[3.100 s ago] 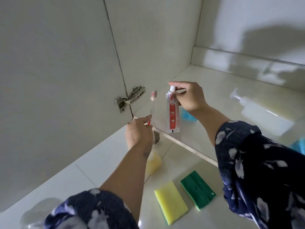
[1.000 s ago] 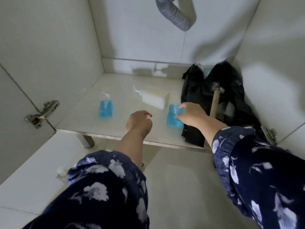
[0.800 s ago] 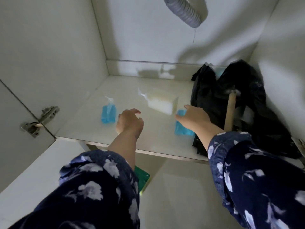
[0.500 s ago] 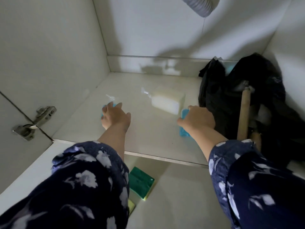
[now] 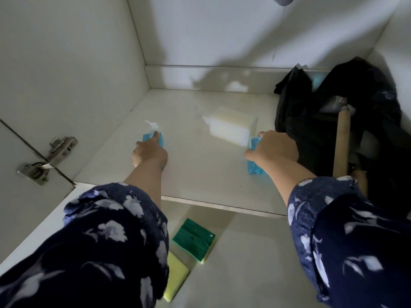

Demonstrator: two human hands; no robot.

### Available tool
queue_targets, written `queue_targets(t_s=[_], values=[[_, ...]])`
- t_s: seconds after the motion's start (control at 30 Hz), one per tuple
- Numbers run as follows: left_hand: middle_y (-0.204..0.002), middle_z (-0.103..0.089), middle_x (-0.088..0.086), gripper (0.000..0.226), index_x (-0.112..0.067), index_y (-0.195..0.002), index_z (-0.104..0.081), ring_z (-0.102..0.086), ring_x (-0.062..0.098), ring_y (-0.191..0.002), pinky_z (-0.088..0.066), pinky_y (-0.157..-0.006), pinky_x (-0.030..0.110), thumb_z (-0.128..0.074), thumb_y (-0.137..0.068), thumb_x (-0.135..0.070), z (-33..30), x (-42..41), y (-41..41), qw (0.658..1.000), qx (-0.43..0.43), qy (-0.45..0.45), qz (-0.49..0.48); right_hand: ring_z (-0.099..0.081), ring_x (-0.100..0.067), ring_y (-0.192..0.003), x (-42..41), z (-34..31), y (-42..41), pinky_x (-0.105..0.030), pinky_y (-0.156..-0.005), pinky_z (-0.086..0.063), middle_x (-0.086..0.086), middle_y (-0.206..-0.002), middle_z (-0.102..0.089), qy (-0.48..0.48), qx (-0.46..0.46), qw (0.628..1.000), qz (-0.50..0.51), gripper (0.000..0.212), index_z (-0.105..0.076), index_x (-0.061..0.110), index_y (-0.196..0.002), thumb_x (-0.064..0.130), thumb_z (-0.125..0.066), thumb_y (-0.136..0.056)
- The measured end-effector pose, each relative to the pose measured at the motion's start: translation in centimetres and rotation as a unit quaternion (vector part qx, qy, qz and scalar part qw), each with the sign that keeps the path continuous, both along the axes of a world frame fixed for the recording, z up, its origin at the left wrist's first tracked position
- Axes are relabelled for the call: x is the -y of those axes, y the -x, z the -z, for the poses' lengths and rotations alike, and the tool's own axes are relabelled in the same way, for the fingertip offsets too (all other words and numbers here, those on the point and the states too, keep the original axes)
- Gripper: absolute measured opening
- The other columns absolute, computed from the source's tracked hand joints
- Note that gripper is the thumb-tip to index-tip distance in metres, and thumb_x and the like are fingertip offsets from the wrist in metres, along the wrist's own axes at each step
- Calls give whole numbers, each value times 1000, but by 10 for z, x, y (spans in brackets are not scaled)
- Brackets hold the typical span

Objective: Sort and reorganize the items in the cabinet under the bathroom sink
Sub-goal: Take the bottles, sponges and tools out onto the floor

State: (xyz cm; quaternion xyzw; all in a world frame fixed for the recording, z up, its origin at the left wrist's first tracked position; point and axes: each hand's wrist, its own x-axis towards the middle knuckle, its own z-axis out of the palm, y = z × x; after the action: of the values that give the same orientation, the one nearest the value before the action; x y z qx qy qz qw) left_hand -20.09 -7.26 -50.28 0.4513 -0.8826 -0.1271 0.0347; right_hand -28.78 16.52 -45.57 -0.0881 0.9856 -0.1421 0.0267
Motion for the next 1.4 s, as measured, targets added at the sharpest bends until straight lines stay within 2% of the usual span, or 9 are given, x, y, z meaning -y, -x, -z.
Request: queue_targets(t_s=[0.27, 0.37, 0.5, 0.57, 0.73, 0.93, 1.1, 1.23, 1.4], values=[[-129, -52, 11, 76, -30, -149, -21, -48, 29, -118, -37, -77, 30, -61, -85, -41, -16, -21, -32, 999, 39, -29, 0, -62, -28, -100, -7, -8, -6, -29, -68, -45, -7, -109, -63, 30, 30, 999, -20, 49, -58, 17, -118, 39, -70, -76], [-127, -52, 12, 66, -27, -145, -33, -44, 29, -118, -39, -82, 32, -62, -86, -37, -30, -39, -56, 995, -44, -86, -2, -62, -27, -102, -15, -11, -26, -27, -71, -46, -5, -111, -63, 74, 55, 996, -17, 51, -58, 22, -117, 40, -73, -71], [-129, -40, 15, 72, -36, -145, -31, -50, 28, -88, -45, -83, 33, -67, -83, -33, -38, -79, -97, 967, -194, -158, -42, -59, -21, -87, -27, -16, -67, -24, -65, -40, 0, -110, -64, 116, 65, 990, -39, 48, -56, 29, -114, 40, -73, -71], [-129, -38, 14, 77, -37, -148, -24, -47, 24, -82, -43, -77, 31, -65, -84, -34, -36, -103, -119, 962, -211, -170, -35, -59, -18, -86, -35, -23, -90, -25, -65, -43, 2, -112, -62, 120, 76, 988, -59, 48, -54, 32, -115, 39, -73, -72], [-138, -31, 11, 88, -36, -151, -14, -54, 28, -95, -41, -78, 27, -68, -81, -32, -20, -150, -163, 942, -227, -241, -52, -60, -21, -98, -51, -25, -148, -32, -79, -52, 3, -108, -62, 161, 96, 980, -66, 44, -55, 33, -108, 37, -74, -70], [-124, -38, 8, 69, -12, -135, -38, -51, 24, -99, -49, -91, 35, -73, -77, -25, 27, -188, -198, 924, -223, -310, -24, -54, -23, -83, -68, 25, -200, -27, -72, -45, -5, -107, -45, 156, 126, 979, -42, 42, -49, 29, -99, 30, -78, -69], [-131, -51, -4, 61, -25, -135, -46, -52, 19, -114, -38, -99, 35, -69, -79, -34, 78, -206, -205, 948, -178, -264, -2, -52, -21, -79, -75, 85, -209, -29, -75, -49, -5, -108, -39, 135, 155, 979, -7, 43, -45, 27, -96, 27, -80, -71], [-118, -61, -1, 53, -23, -126, -54, -59, 21, -106, -46, -84, 29, -72, -77, -17, 114, -217, -201, 907, -246, -342, -28, -53, -22, -76, -77, 134, -209, -26, -68, -44, -5, -113, -39, 162, 149, 975, 15, 40, -46, 25, -95, 22, -78, -72], [-111, -64, -1, 52, -21, -124, -53, -61, 19, -105, -52, -92, 37, -71, -77, -8, 152, -220, -188, 888, -244, -389, -6, -53, -19, -77, -74, 183, -207, -23, -67, -42, -2, -113, -39, 223, 127, 967, 10, 37, -50, 19, -98, 21, -77, -74]])
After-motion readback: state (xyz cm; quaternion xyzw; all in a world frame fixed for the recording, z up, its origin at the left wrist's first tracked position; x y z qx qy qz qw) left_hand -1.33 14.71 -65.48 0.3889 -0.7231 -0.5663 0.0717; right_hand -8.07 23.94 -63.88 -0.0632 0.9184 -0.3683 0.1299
